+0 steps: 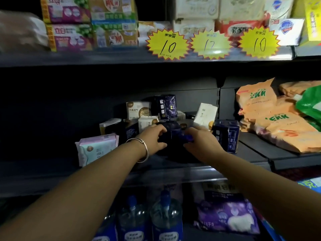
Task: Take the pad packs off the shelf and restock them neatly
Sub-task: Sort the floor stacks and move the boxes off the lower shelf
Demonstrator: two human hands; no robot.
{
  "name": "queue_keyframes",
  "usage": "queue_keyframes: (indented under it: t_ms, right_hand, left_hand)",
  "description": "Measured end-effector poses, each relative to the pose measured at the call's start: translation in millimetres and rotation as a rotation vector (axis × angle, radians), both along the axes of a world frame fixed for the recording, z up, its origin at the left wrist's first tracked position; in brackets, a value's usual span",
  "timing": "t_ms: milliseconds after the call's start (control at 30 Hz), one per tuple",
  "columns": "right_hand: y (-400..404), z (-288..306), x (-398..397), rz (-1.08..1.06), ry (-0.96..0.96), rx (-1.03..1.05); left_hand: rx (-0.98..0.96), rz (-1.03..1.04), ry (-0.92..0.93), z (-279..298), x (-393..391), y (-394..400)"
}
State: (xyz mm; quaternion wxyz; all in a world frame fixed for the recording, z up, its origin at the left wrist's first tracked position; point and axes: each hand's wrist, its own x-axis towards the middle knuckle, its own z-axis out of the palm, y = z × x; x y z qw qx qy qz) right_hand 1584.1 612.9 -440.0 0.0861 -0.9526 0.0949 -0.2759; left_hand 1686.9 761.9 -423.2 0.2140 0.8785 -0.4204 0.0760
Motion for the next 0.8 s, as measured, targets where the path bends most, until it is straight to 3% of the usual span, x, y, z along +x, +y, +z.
queue_keyframes:
  t_ms: [200, 533, 633, 800]
  right_hand:
    - [-25, 19, 48, -0.182, -0.030, -0.093]
    - [-57, 31, 127, -0.567, 0.147, 0.091]
    - [-62, 29, 138, -0.605, 0.174, 0.181]
    - [-67, 17, 143, -0.507, 0.200, -0.041]
  left_hand:
    - [-0.004, 0.095, -0.088, 8, 51, -24]
    - [0.205, 0.238, -0.101, 10, 138, -58]
    - [0.263, 0.236, -0.100, 3, 160, -67]
    - [0.389, 0.316, -0.192, -4, 170, -80]
